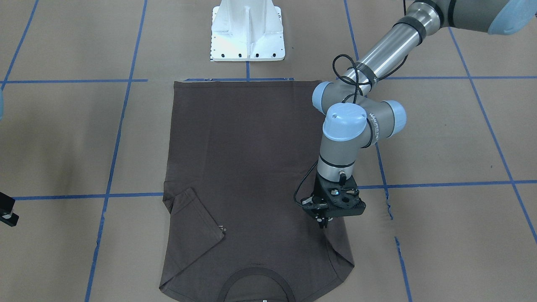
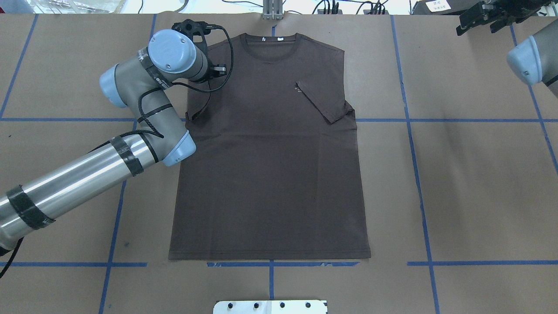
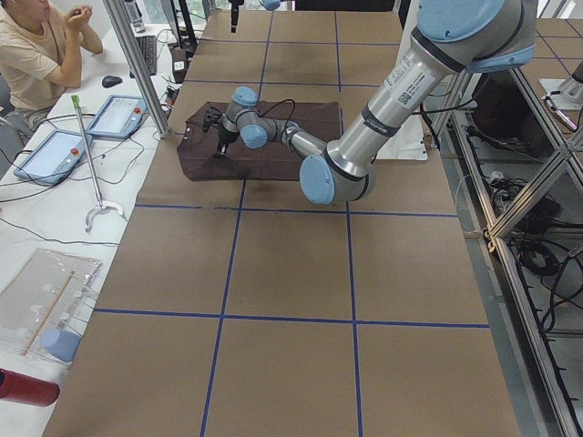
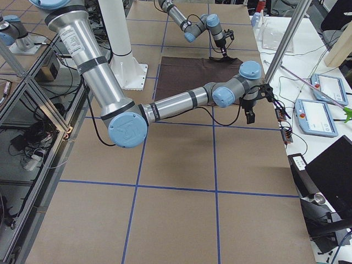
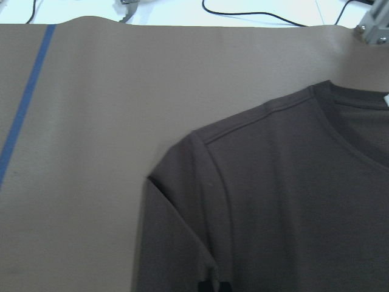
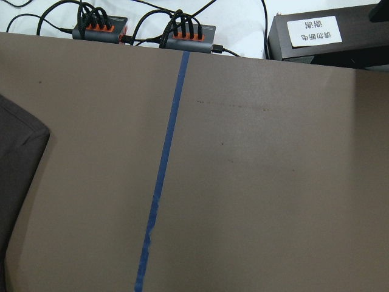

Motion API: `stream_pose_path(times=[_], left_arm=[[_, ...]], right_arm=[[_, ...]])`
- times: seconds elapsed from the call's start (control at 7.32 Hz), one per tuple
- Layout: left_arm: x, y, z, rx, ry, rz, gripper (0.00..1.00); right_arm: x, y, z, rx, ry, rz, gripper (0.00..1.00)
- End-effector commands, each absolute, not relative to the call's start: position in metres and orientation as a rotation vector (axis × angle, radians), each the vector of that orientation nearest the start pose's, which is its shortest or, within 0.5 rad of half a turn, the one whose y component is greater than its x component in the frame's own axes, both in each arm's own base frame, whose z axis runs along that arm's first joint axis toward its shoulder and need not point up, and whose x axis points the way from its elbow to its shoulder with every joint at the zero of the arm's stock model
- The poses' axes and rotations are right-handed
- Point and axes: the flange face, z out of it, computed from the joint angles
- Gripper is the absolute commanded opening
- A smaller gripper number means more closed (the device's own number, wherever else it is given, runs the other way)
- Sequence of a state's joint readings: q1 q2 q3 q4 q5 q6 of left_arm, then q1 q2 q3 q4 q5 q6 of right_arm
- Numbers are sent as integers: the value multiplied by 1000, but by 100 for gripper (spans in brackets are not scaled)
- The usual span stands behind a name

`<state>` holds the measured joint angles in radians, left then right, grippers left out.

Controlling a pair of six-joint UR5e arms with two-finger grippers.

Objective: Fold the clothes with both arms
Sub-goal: 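Grasp the sleeve nearest the left gripper and fold it inward over the shirt, then release the sleeve and lower both grippers toward the shirt hem corners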

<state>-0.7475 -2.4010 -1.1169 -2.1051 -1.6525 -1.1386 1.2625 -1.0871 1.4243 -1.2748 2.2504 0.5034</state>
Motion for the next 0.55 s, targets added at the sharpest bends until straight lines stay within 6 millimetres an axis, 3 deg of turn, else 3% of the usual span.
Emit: stream_pose_path(times=[0.0, 0.14, 0.27, 0.41], left_arm=[[522, -650, 285, 450, 796, -227, 70], [517, -646, 274, 505, 801, -139, 100], [507, -634, 263, 526, 835, -122, 100], [497, -616, 263, 490, 887, -85, 100]], right_arm=[[-148, -682, 410, 301, -845, -37, 100], [-147, -682, 406, 308, -848, -38, 100], [-152, -678, 398, 316, -858, -38, 100], [-169, -665, 379, 308, -882, 0, 100]])
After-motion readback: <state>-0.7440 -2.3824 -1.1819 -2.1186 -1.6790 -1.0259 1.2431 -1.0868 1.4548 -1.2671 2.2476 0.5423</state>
